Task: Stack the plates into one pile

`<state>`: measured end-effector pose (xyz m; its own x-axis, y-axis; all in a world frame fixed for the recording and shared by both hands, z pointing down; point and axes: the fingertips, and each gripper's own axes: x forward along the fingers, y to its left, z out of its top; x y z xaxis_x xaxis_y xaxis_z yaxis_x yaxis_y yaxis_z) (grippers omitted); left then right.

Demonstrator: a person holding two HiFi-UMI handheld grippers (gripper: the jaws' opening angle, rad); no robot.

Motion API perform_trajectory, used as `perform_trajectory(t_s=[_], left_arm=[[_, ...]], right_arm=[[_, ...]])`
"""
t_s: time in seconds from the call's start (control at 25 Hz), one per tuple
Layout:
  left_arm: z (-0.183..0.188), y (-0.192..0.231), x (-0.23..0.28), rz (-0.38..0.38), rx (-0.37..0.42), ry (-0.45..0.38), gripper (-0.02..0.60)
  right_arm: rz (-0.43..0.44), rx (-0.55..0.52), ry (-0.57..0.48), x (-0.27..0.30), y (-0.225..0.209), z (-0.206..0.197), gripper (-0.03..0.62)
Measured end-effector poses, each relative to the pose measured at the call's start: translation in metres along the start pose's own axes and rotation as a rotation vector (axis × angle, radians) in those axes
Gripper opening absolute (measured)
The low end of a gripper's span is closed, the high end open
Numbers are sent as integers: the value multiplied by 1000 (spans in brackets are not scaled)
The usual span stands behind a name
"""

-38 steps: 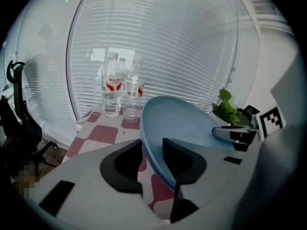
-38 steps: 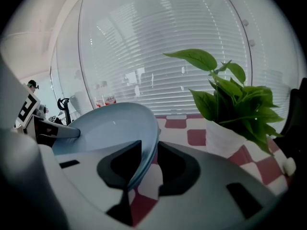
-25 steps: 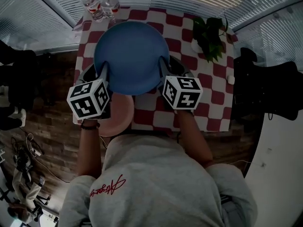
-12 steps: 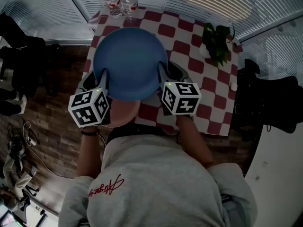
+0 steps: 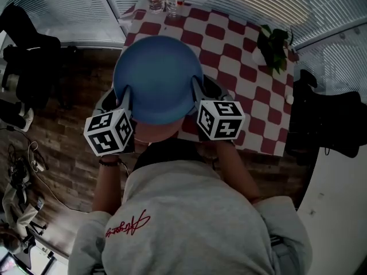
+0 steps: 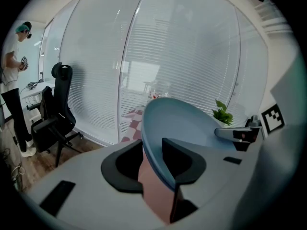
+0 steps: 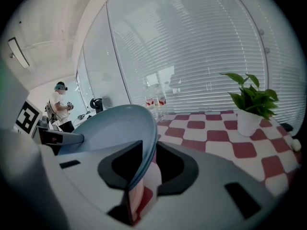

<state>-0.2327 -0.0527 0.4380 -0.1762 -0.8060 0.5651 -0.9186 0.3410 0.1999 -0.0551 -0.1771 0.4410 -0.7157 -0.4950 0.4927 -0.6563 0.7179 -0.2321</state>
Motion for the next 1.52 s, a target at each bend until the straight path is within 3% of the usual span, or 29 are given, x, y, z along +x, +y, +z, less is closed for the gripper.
perform_trajectory(t_s=[0.68, 1.52], left_arm=[[-39, 32, -38, -62, 20, 35, 133], [-78, 47, -34, -96, 45, 116, 133]], right_arm=[[-71, 11, 33, -27, 50, -46, 87], [-135, 12, 122, -27, 59, -95, 89]])
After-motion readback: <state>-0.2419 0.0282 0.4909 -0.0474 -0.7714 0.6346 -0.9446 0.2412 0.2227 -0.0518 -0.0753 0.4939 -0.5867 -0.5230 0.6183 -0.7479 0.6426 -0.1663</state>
